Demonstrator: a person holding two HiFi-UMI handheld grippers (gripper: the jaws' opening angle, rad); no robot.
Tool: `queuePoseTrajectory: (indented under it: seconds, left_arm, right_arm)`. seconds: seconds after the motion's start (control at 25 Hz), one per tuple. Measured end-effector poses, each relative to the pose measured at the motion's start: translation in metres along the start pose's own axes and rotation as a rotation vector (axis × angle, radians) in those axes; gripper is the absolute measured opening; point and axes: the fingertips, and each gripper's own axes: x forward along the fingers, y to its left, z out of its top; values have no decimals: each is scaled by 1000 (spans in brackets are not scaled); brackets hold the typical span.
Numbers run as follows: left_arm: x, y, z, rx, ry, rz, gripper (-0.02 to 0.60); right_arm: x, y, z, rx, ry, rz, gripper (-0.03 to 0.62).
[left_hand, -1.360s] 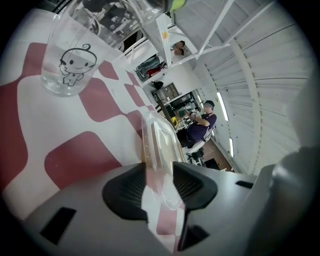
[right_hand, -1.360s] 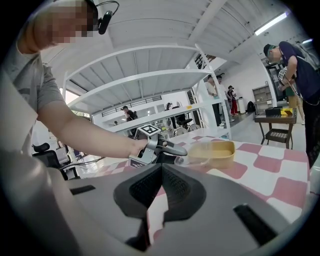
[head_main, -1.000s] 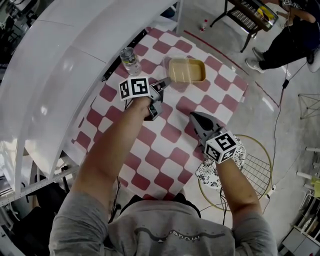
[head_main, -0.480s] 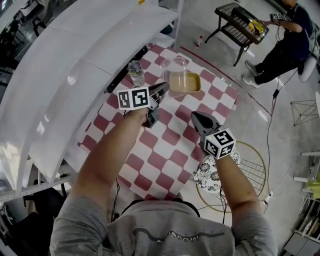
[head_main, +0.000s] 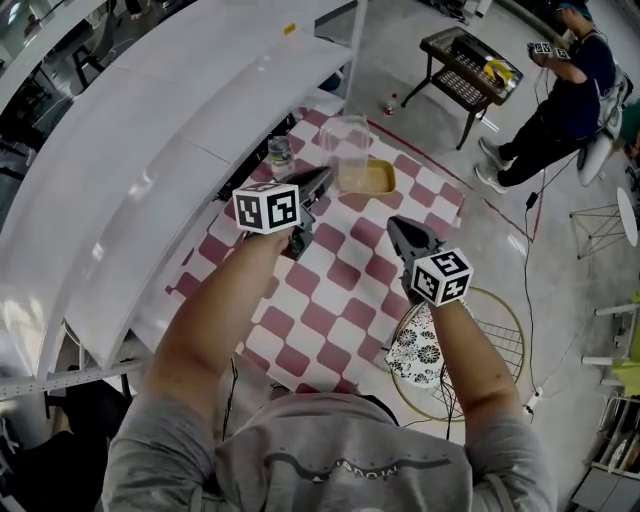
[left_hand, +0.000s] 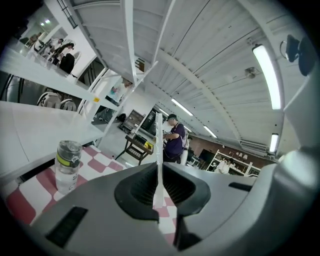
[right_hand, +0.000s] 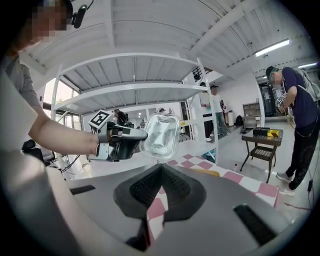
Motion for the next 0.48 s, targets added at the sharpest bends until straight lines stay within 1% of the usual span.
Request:
queuePoseTrajectory:
  seconds: [0.2,0.48]
  left_arm:
    - [-23,-15,11,74,-13,-4,38]
    - [-53,-22,17,189,-11,-21,38]
  right_arm:
    - [-5,4,14,4,-2,-24,25]
    - [0,9,27,28,2,-70,25]
